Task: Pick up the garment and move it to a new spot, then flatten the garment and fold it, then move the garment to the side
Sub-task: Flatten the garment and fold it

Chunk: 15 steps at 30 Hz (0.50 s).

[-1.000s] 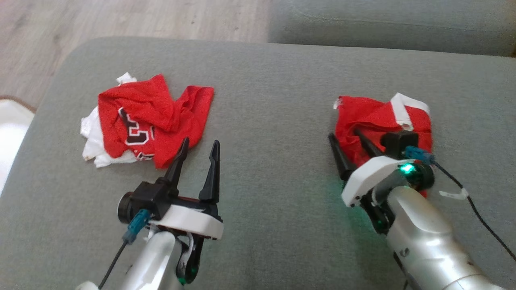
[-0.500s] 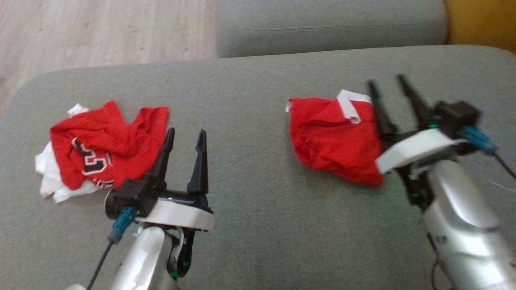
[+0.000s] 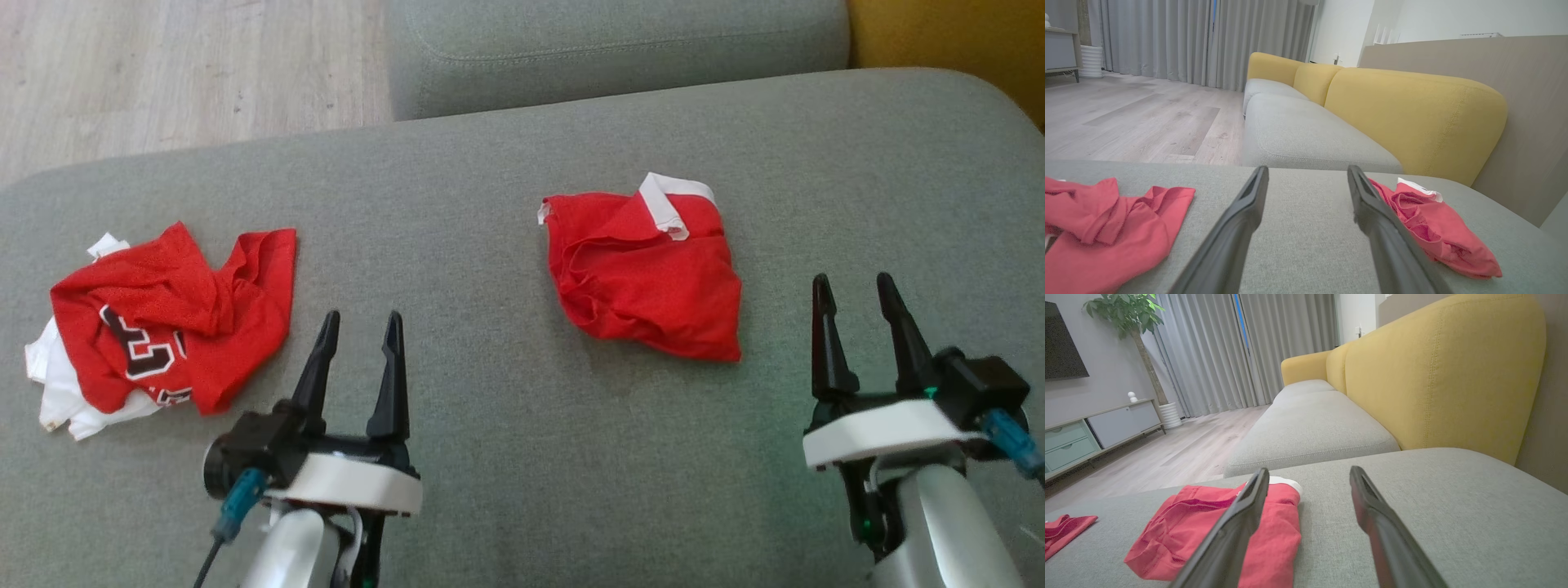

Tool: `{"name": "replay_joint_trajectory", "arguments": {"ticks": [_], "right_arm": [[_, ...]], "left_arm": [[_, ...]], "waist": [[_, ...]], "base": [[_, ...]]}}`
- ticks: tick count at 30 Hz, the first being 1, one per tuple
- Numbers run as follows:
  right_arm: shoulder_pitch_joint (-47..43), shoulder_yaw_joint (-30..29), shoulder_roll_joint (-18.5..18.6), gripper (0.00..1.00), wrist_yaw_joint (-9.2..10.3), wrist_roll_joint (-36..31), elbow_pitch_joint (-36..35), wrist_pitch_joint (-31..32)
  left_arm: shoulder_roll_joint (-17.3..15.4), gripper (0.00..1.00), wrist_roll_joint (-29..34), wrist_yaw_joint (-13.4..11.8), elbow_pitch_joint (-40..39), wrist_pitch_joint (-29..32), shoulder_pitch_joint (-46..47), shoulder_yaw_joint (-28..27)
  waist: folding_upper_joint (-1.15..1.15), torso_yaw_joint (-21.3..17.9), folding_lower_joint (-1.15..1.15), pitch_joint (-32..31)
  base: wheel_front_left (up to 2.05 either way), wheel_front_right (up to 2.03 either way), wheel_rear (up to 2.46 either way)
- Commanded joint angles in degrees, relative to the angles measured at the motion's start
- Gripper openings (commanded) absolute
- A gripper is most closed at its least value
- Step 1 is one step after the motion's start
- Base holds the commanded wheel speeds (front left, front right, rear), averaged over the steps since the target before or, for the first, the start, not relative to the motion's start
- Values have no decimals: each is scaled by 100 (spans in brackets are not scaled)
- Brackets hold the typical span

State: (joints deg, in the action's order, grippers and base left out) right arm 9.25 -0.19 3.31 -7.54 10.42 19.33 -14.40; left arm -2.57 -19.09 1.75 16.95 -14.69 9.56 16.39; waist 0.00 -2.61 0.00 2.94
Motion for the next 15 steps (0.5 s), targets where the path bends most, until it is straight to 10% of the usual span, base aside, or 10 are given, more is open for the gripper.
{"name": "replay_joint_trajectory", "arguments": {"ticks": [1,9,10,11,15], "right_arm": [[152,115,-22,100,5,-45,-244,-59],[156,121,-41,100,5,55,-321,-60],[174,145,-42,16,5,60,-304,-60],[200,145,-42,0,5,42,-295,-60],[388,71,-42,0,5,-145,-98,-60]], "left_arm": [[-31,100,59,-9,-184,-30,111,-243],[-31,100,62,29,-199,-30,104,-232],[-31,100,64,32,-204,-30,121,-221],[-31,100,64,34,-213,-30,142,-204],[-31,100,57,48,-244,-30,255,-107]], "waist": [[0,3,0,10],[0,119,0,61],[0,144,0,72],[0,175,0,95],[0,341,0,232]], "base": [[0,0,0],[0,0,0],[0,0,0],[0,0,0],[0,0,0]]}}
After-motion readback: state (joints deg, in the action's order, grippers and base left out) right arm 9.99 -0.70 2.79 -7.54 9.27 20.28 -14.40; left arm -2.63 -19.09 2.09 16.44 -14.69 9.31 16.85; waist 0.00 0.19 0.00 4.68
